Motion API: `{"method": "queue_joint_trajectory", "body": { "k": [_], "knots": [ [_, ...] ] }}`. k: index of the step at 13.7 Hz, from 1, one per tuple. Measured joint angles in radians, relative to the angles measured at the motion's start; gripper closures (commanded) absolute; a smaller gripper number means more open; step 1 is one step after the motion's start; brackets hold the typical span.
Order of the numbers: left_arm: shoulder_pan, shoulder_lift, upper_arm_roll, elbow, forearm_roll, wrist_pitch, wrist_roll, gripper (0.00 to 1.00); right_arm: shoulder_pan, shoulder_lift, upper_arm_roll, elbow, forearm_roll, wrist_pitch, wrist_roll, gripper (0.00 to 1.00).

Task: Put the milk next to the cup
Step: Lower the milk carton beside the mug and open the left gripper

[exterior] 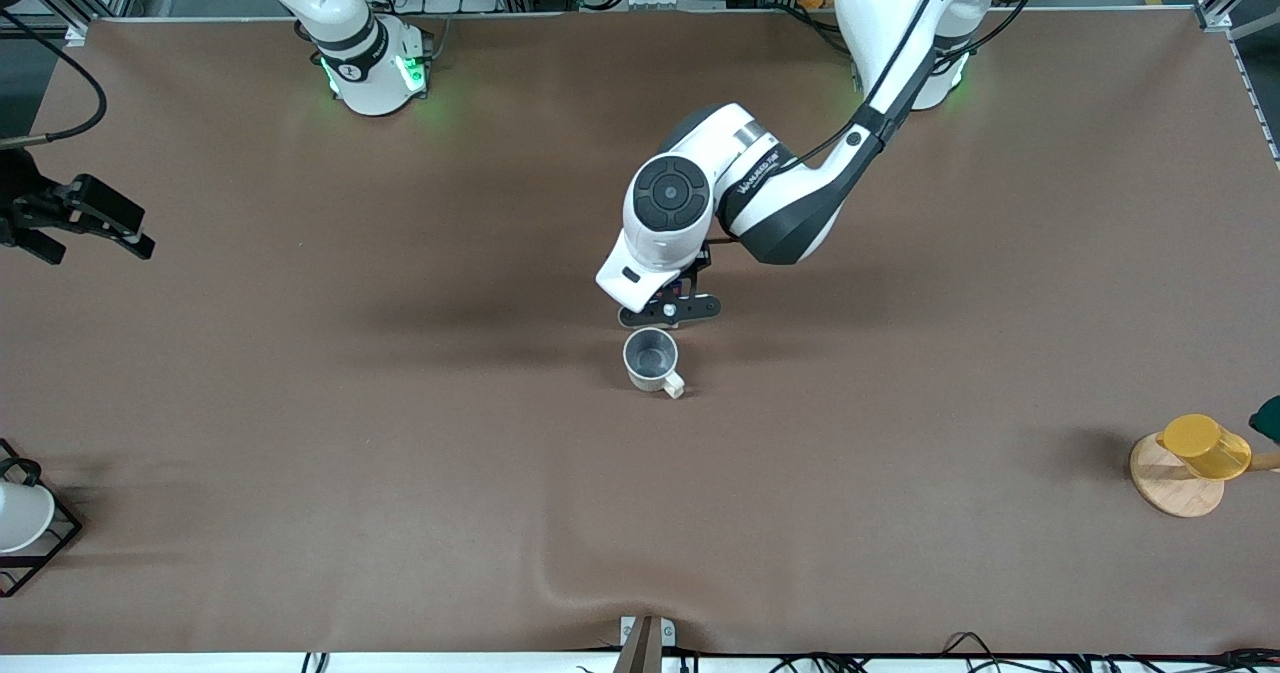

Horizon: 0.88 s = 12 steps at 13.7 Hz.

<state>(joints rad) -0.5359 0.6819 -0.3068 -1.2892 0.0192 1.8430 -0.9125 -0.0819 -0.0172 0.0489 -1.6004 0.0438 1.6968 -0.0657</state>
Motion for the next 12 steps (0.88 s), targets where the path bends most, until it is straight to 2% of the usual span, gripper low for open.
{"method": "queue_joint_trajectory", "body": {
  "k": [3, 4, 6, 7, 12],
  "knots": [
    [0.000, 0.006, 0.000, 0.000, 0.000, 0.004, 0.000, 0.56, -0.019, -0.013, 0.021, -0.008, -0.006, 0.002, -0.001, 0.00],
    [0.000, 0.008, 0.000, 0.000, 0.000, 0.005, 0.000, 0.47, -0.019, -0.014, 0.022, -0.007, -0.007, 0.006, -0.001, 0.00],
    [0.000, 0.012, 0.000, 0.000, 0.000, 0.008, 0.000, 0.14, -0.019, -0.014, 0.022, 0.001, -0.010, 0.016, -0.001, 0.00],
    [0.000, 0.014, 0.000, 0.000, 0.000, 0.011, 0.000, 0.00, -0.020, -0.014, 0.022, 0.011, -0.011, 0.016, -0.001, 0.00],
    [0.000, 0.016, 0.000, 0.007, 0.000, 0.015, 0.000, 0.00, -0.032, -0.014, 0.022, 0.040, -0.012, 0.006, -0.003, 0.00]
  ]
}}
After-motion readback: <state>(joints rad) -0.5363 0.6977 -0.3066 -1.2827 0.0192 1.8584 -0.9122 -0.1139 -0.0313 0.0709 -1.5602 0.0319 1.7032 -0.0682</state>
